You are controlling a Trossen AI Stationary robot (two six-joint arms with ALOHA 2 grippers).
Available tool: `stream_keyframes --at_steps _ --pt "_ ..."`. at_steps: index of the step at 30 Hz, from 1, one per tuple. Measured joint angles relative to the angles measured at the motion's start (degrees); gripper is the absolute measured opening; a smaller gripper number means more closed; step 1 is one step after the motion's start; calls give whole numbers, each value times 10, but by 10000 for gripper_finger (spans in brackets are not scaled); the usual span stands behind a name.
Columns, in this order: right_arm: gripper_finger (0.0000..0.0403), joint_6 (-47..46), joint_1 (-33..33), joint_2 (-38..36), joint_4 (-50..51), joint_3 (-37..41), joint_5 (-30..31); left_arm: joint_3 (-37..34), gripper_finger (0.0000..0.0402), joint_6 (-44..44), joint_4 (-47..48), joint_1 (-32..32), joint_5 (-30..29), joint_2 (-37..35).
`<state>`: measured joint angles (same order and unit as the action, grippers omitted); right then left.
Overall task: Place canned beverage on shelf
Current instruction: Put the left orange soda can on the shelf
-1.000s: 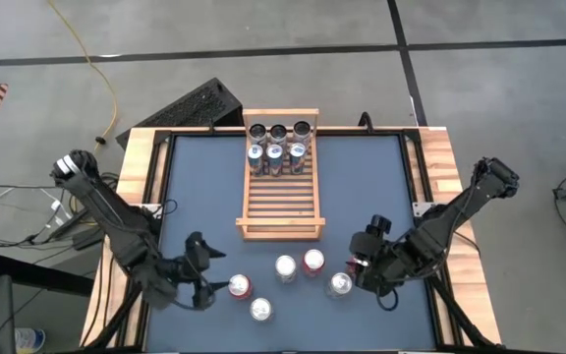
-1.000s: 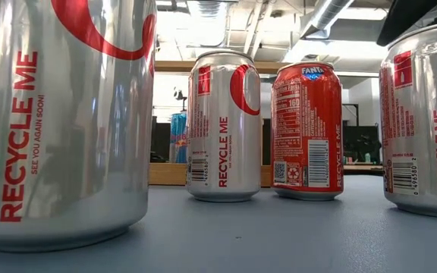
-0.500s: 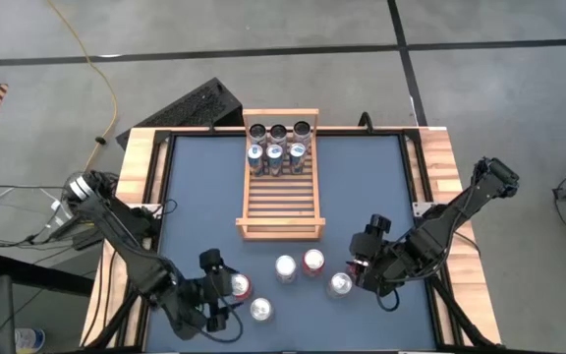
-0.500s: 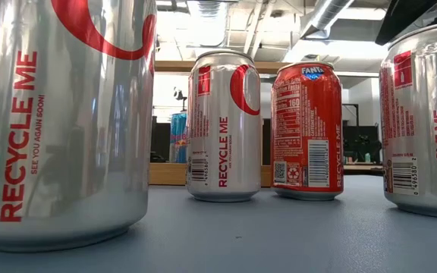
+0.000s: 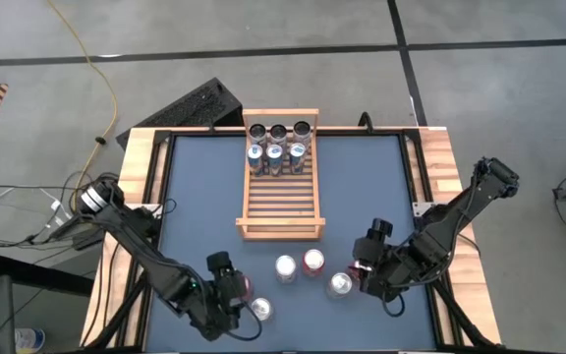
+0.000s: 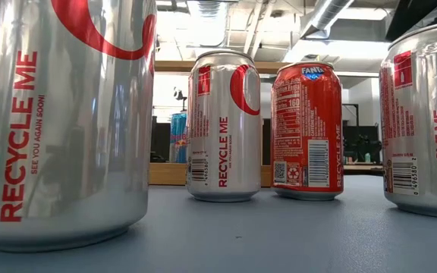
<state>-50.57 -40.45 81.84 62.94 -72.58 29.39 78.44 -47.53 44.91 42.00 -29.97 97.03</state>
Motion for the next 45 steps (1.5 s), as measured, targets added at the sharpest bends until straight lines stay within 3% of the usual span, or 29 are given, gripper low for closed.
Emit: stream_keyframes --at_steps 7,19,38,42,45 --pt "317 0 0 0 -15 20 4 26 348 -31 64 -3 -5 -5" --pt "317 -19 5 0 -27 62 -9 27 348 -26 57 -54 90 -4" --pt "317 -14 4 0 -38 62 -10 27 348 -74 79 -93 157 5" --pt "317 -14 4 0 -38 62 -10 48 348 -52 87 -101 204 6" --pt "317 -15 4 0 -39 62 -11 67 348 -37 87 -101 199 6"
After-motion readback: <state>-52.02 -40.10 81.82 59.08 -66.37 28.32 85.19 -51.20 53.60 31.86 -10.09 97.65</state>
